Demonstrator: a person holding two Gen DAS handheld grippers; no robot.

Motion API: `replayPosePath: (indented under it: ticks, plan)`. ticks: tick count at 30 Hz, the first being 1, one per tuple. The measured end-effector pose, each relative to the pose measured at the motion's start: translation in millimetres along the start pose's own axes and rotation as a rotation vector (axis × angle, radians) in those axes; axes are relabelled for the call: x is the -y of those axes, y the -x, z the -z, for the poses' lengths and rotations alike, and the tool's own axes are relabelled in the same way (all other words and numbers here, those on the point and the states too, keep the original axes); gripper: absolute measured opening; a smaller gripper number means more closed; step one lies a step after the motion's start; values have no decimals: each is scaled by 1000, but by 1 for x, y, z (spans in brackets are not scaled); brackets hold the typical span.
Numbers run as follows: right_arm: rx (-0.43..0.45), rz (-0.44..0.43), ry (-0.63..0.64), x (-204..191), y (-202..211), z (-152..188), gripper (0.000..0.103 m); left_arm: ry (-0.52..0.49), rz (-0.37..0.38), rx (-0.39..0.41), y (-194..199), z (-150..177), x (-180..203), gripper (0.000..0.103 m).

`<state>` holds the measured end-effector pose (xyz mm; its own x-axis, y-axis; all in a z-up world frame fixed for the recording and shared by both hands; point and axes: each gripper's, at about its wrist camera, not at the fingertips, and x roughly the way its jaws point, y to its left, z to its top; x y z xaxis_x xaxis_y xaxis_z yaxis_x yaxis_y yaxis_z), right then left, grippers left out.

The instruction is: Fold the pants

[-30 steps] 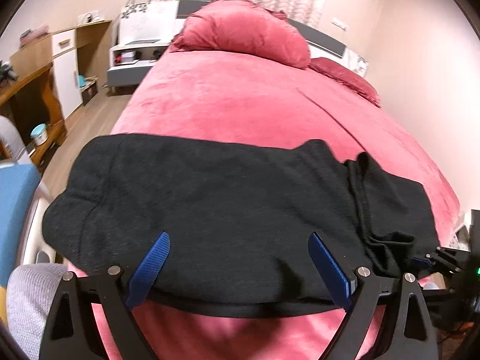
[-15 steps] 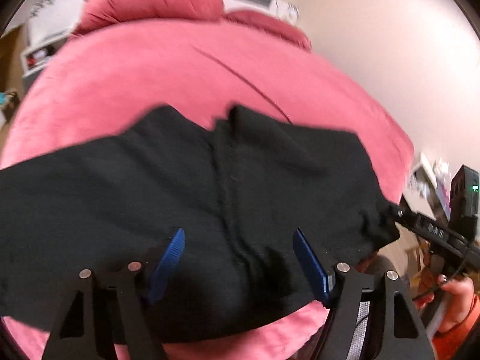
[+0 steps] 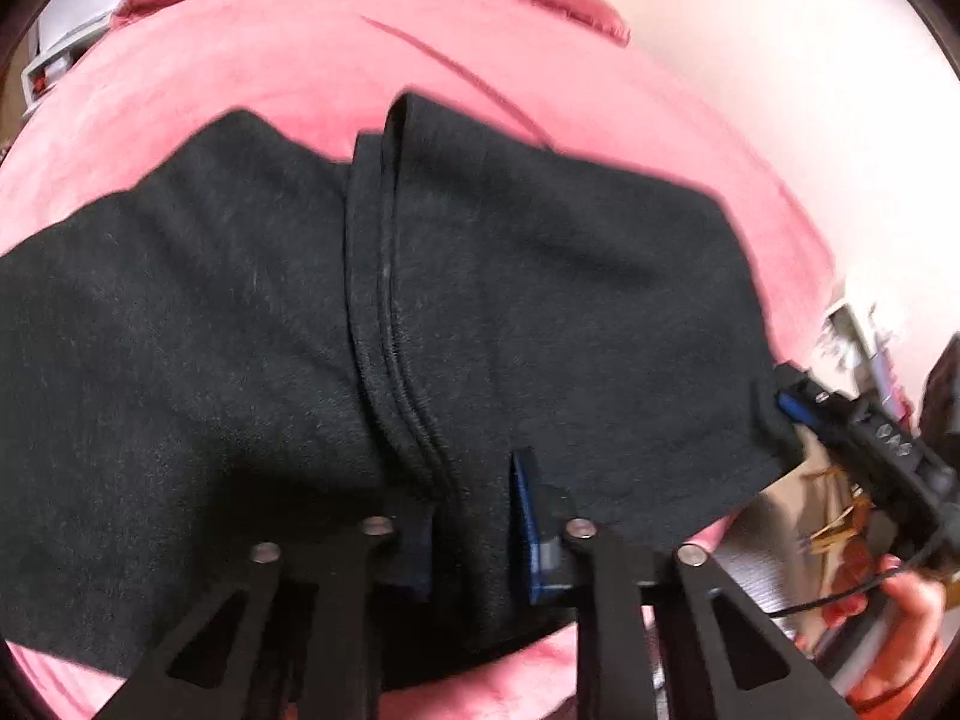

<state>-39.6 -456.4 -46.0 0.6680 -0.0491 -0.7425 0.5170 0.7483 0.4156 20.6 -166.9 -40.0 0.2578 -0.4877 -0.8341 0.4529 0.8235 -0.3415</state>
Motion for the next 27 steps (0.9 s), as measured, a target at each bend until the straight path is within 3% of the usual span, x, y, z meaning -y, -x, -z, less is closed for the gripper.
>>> replayPosePath:
  ticks: [4,7,9,12,17,21,27]
  plan:
    - [56,-8,9,6,21,-9,40,-1,87,113,50,-2,5,18]
    - [85,-64,18,-1,31,-14,40,-71,57,173,76,11,13,18]
    - [70,-71,50,-2,32,-15,40,-103,-6,140,64,24,9,19]
    - [-10,-53,111,-12,8,-12,40,-112,-97,17,20,48,-5,22]
    - [-123,12,157,-14,-29,-6,41,-163,-104,65,24,57,1,27]
    - [-37,-83,162,-19,-9,-28,40,-77,-59,121,39,49,-8,27]
    - [-25,-111,252,-42,-24,-65,40,-115,-87,132,27,46,-7,26]
